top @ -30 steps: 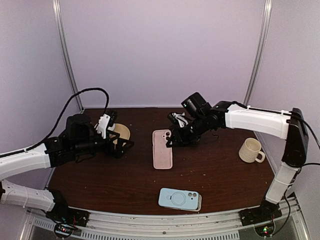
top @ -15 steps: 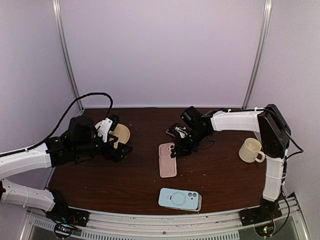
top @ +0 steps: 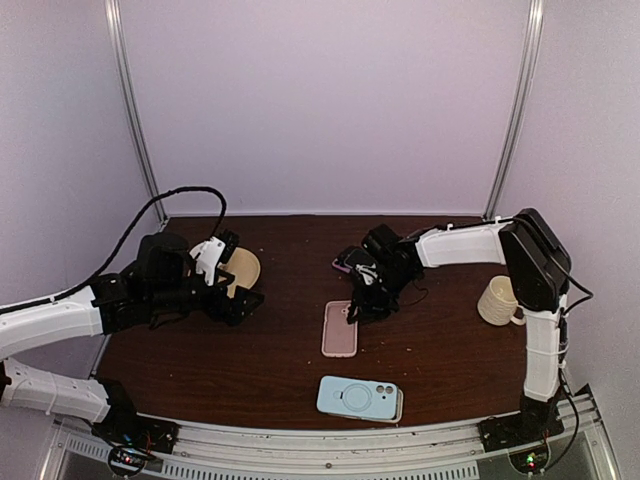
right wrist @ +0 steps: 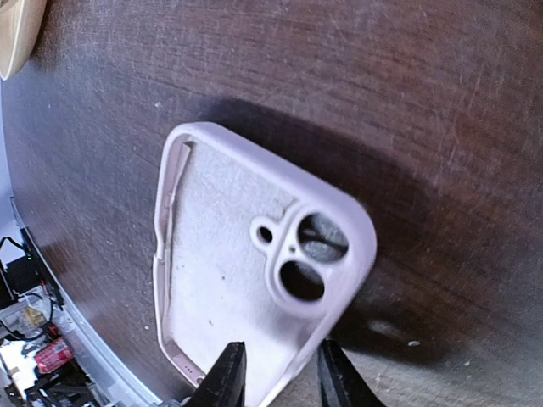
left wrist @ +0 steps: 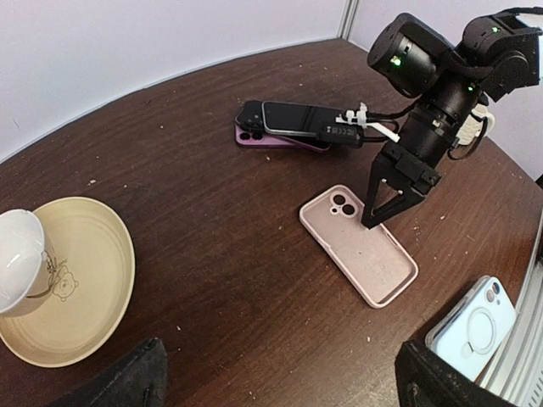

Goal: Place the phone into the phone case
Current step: Place the phone case at the center of the board, then pick up the phone.

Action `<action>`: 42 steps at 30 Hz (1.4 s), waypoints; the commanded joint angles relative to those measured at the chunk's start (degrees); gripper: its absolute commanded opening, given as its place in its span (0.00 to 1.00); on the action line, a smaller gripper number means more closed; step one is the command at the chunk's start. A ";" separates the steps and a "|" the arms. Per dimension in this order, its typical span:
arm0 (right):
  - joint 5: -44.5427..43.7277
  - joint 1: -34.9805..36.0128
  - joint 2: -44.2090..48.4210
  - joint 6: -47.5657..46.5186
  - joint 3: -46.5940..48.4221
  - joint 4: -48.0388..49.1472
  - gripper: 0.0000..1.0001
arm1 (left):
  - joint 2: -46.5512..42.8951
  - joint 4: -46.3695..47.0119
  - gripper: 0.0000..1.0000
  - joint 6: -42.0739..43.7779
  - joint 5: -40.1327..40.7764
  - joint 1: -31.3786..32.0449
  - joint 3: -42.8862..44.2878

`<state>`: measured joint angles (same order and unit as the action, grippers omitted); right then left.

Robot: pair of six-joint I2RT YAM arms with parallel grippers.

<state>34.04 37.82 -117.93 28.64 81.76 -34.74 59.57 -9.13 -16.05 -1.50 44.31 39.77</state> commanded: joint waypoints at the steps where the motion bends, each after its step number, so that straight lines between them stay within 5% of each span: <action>1: -5.20 -0.32 0.20 -0.13 -0.46 0.54 0.34 | -0.99 0.97 0.98 0.97 0.51 0.07 1.46; 7: -6.57 -0.22 0.73 -0.13 -0.16 -0.31 0.37 | -1.83 0.69 0.98 1.69 0.61 0.04 1.18; 12: -11.41 0.22 6.20 -7.39 6.72 -10.31 0.44 | -1.40 0.34 0.98 2.46 2.97 0.04 1.22; 15: -17.79 0.10 8.76 -13.92 13.28 -19.51 0.61 | -0.29 -1.22 0.98 3.34 2.14 0.02 2.74; 17: -24.00 -0.10 8.47 -17.52 18.87 -27.12 0.94 | 0.80 -3.54 0.97 4.61 2.40 0.00 4.54; 18: -27.72 -0.08 7.87 -18.63 21.79 -30.56 0.99 | 1.44 -4.66 0.98 5.47 2.91 -0.02 5.55; 26: -37.81 -1.00 2.18 -33.10 35.58 -36.51 0.99 | 9.76 -6.61 0.98 12.36 7.75 -0.13 13.67; 42: -23.52 -7.03 -14.13 -38.84 42.00 -24.10 0.99 | 24.65 0.34 0.97 15.50 6.16 -5.36 19.52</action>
<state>7.11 31.53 -131.17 -8.47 122.89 -63.55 82.70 -12.43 -1.65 5.78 40.40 58.17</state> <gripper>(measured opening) 0.994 0.975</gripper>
